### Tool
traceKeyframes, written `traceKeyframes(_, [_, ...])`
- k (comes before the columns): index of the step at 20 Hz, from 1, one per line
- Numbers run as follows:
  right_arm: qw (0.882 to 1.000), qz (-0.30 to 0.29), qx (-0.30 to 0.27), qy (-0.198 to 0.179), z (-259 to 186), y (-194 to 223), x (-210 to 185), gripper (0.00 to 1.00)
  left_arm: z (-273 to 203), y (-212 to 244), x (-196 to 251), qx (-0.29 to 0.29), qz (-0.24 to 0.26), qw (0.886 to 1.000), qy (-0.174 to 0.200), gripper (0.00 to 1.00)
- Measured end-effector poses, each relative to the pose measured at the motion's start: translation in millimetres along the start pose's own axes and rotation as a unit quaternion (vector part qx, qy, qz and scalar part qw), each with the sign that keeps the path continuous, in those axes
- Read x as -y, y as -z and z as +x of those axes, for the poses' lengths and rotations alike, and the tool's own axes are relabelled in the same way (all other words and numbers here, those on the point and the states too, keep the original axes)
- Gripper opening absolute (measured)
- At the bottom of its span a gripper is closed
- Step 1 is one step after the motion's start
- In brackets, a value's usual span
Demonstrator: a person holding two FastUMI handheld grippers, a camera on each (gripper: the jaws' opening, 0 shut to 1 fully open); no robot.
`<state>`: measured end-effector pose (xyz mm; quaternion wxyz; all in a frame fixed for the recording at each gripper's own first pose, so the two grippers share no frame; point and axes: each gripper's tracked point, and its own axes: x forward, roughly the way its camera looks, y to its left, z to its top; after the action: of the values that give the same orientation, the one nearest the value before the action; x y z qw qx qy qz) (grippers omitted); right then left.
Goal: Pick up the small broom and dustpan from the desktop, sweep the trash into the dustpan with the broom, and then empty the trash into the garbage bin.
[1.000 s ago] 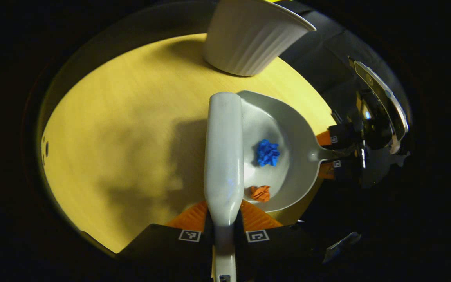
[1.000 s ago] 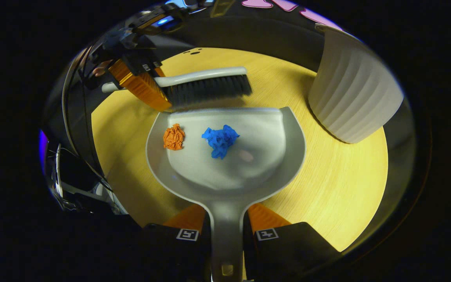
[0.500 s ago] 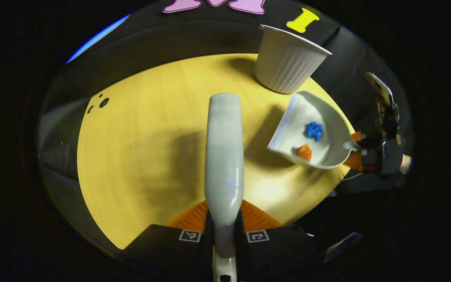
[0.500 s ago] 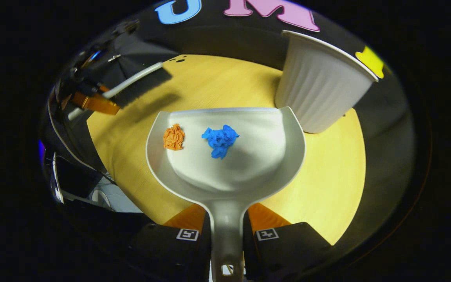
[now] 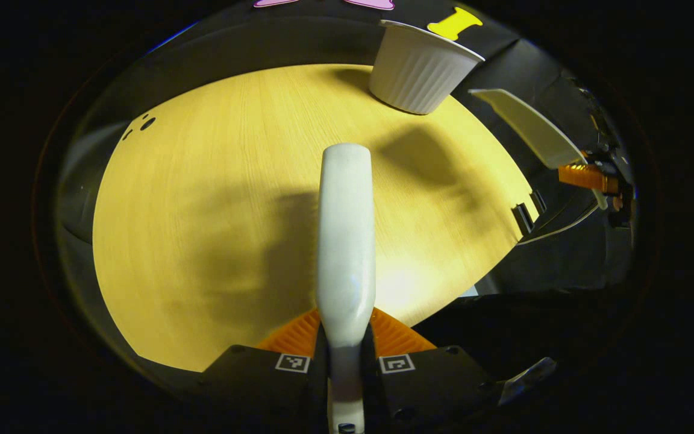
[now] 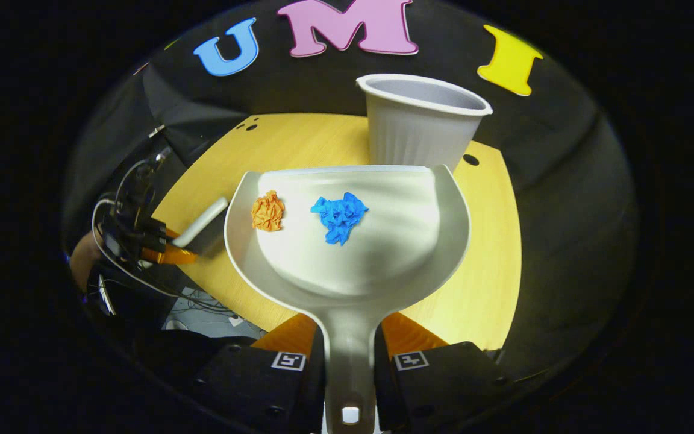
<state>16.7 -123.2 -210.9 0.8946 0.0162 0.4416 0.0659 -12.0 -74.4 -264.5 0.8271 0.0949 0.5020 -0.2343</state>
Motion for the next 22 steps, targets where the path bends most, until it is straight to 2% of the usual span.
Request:
traceKeyframes(2, [1.0, -0.002, 0.021, 0.007, -25.5, -16.0, 8.4, 0.34, 1.1, 6.5, 0.5, -0.003, 0.002, 1.0, -0.004, 0.31])
traceKeyframes(3, [1.0, 0.003, 0.031, 0.005, -34.5, -26.6, 10.4, 0.38, 1.5, 8.9, 0.2, -0.004, -0.004, 1.0, -0.006, 0.27])
traceKeyframes(4, [0.999, 0.008, 0.043, -0.001, -41.5, -37.8, 12.5, 0.34, 1.7, 11.5, 2.9, -0.003, -0.013, 1.0, 0.0, 0.31])
traceKeyframes(6, [0.998, 0.023, 0.054, -0.003, -49.5, -58.5, 20.3, 0.38, 0.6, 10.9, 8.7, 0.003, -0.025, 1.0, 0.011, 0.28])
traceKeyframes(8, [0.997, 0.036, 0.067, 0.005, -52.6, -77.0, 32.6, 0.34, -0.7, 5.9, 7.2, 0.014, -0.026, 1.0, 0.008, 0.31])
traceKeyframes(9, [0.997, 0.046, 0.067, 0.007, -51.3, -86.6, 38.1, 0.41, -2.5, 2.8, 5.6, 0.02, -0.027, 0.999, 0.005, 0.31])
traceKeyframes(11, [0.996, 0.066, 0.068, 0.001, -55.8, -101.6, 41.5, 0.38, -4.1, -3.7, 6.3, 0.029, -0.051, 0.998, 0.003, 0.31])
traceKeyframes(12, [0.995, 0.064, 0.072, 0.004, -57.8, -112.5, 44.3, 0.38, -4.7, -8.9, 11.3, 0.035, -0.066, 0.997, 0.013, 0.27])
traceKeyframes(13, [0.996, 0.057, 0.074, 0.011, -58.8, -123.9, 48.8, 0.38, -5.0, -14.1, 16.2, 0.042, -0.079, 0.996, 0.023, 0.3])
traceKeyframes(15, [0.995, 0.041, 0.085, 0.016, -57.2, -149.4, 55.4, 0.38, -2.2, -23.2, 21.0, 0.055, -0.094, 0.994, 0.029, 0.27])
traceKeyframes(17, [0.994, 0.056, 0.095, 0.005, -48.8, -175.0, 57.6, 0.38, 0.2, -25.1, 24.5, 0.059, -0.097, 0.993, 0.028, 0.31])
traceKeyframes(18, [0.993, 0.07, 0.094, 0.007, -42.1, -185.5, 62.8, 0.38, 3.3, -25.6, 25.9, 0.06, -0.102, 0.993, 0.026, 0.24])
traceKeyframes(19, [0.993, 0.081, 0.089, 0.02, -32.3, -192.2, 71.5, 0.34, 6.2, -25.9, 30.5, 0.059, -0.11, 0.992, 0.03, 0.27])
traceKeyframes(20, [0.992, 0.085, 0.084, 0.038, -23.0, -198.9, 82.2, 0.38, 9.7, -27.6, 35.9, 0.06, -0.118, 0.991, 0.035, 0.27])
traceKeyframes(22, [0.992, 0.08, 0.072, 0.067, -0.2, -208.4, 99.7, 0.38, 17.5, -31.2, 41.6, 0.068, -0.131, 0.989, 0.03, 0.31])
